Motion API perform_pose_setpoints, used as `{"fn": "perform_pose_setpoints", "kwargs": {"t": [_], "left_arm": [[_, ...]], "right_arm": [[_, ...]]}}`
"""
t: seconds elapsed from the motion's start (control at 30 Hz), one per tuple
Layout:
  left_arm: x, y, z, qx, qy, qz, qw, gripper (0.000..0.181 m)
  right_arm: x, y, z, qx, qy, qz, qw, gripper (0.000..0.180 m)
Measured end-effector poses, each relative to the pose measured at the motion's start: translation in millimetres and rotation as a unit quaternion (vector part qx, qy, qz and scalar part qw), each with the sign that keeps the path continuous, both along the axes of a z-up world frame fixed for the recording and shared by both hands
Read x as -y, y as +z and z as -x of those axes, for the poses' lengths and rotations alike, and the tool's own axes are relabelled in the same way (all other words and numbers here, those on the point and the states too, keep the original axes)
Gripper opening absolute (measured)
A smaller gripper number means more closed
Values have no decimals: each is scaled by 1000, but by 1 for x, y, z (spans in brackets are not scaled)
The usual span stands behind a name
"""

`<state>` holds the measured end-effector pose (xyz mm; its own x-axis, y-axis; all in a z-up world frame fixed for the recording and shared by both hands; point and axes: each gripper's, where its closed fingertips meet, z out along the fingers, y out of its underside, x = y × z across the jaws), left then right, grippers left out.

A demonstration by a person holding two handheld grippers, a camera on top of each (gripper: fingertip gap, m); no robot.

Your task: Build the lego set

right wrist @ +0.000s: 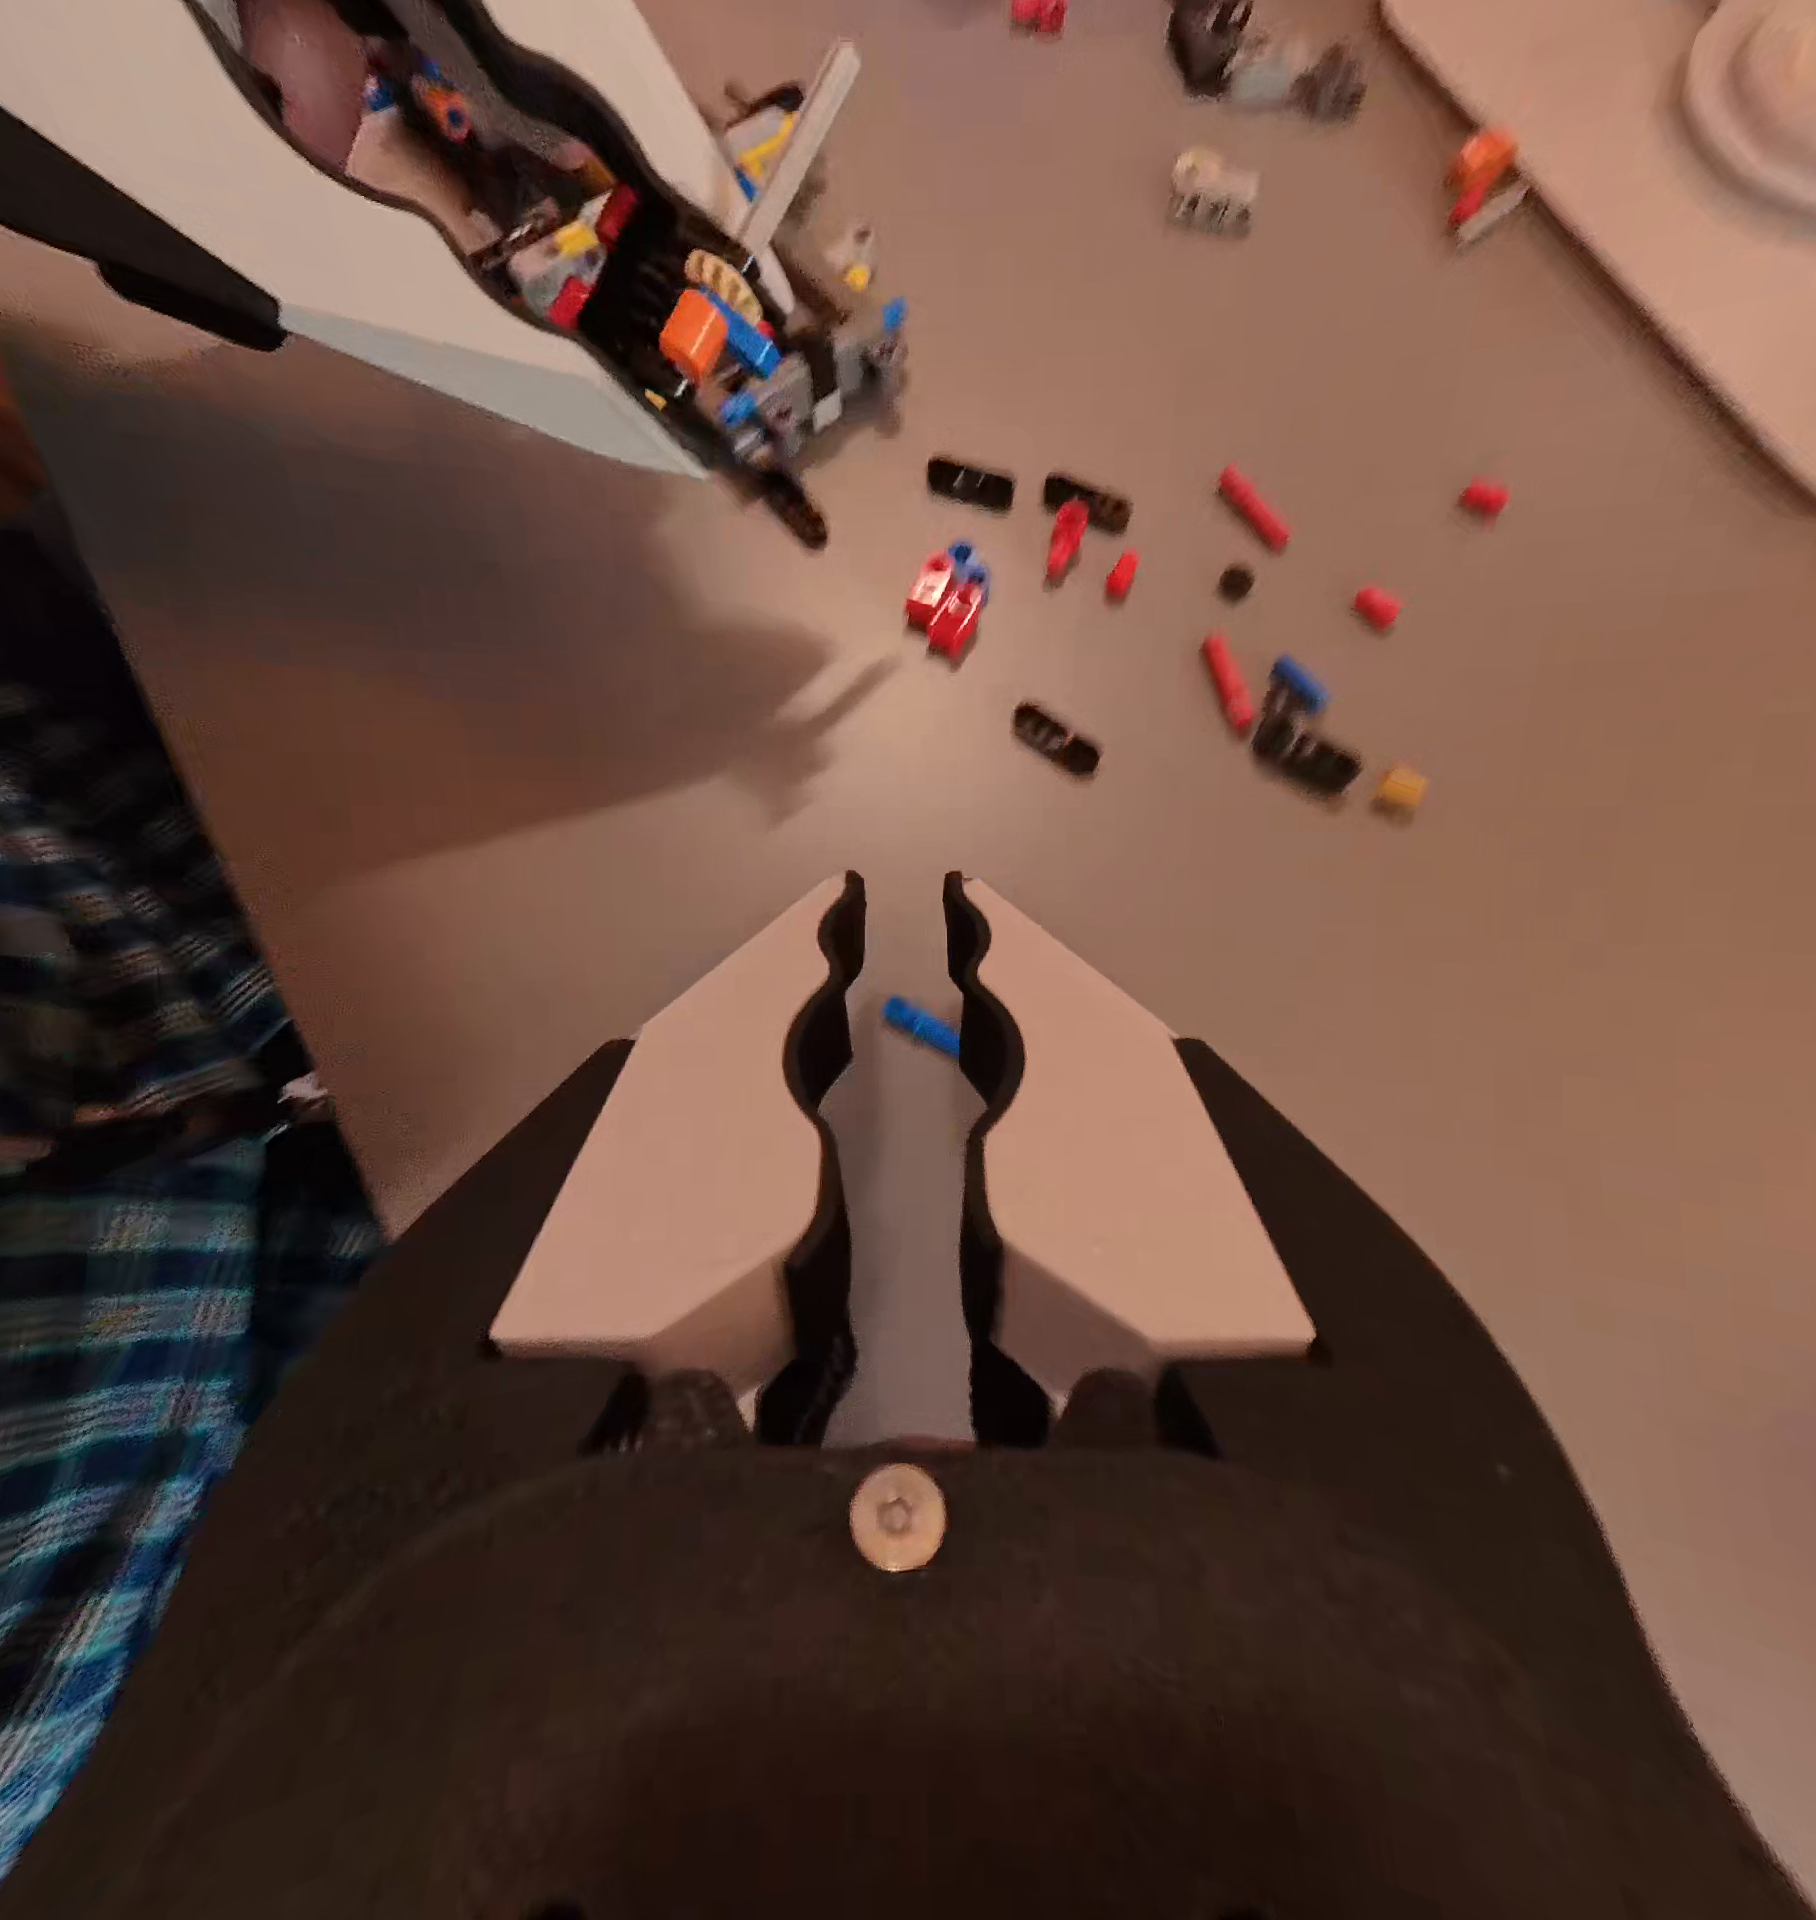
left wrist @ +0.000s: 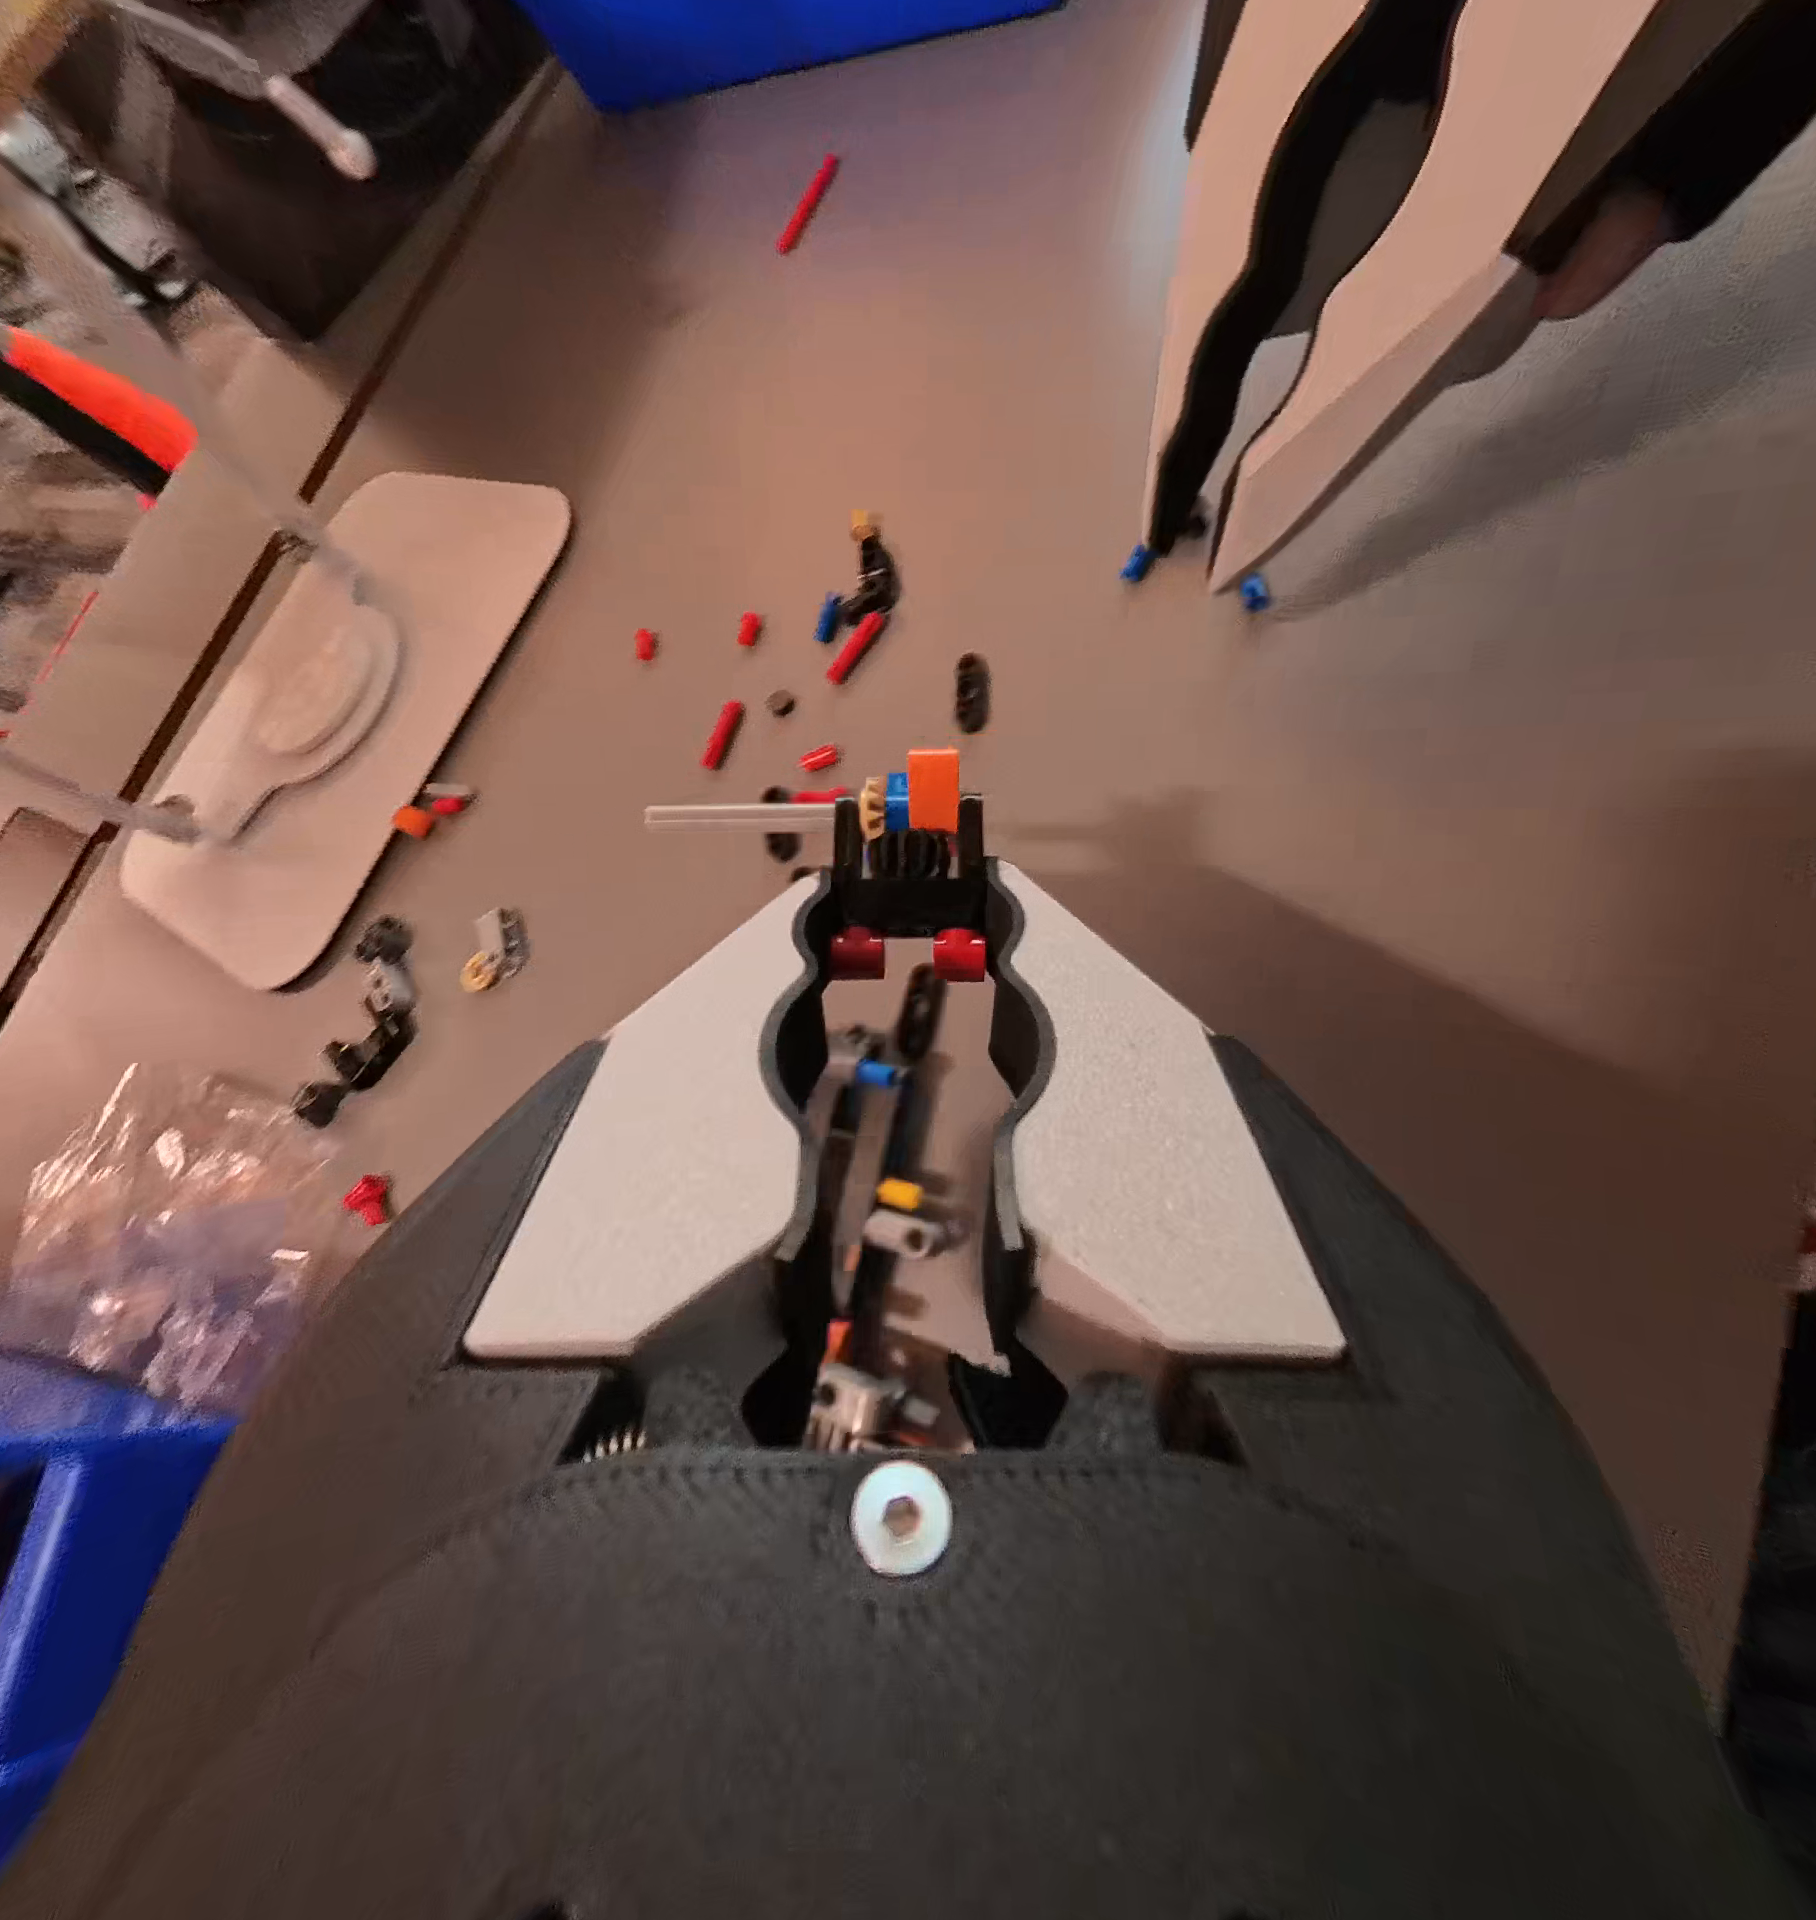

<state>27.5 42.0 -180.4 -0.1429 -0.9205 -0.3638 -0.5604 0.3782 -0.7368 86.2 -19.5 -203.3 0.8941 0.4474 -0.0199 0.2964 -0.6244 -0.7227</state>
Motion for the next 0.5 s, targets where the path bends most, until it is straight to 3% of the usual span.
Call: {"fn": "perform_pose_setpoints", "kwargs": {"t": [0.23, 0.5], "left_arm": [[-37, 8, 5, 6, 30, -3, 1000, 25], [-47, 1, 7, 1, 27, 7, 1000, 25]], "right_arm": [[-71, -1, -9, 0, -5, -8, 1000, 11], [-101, -18, 9, 24, 40, 7, 999, 14]]}}
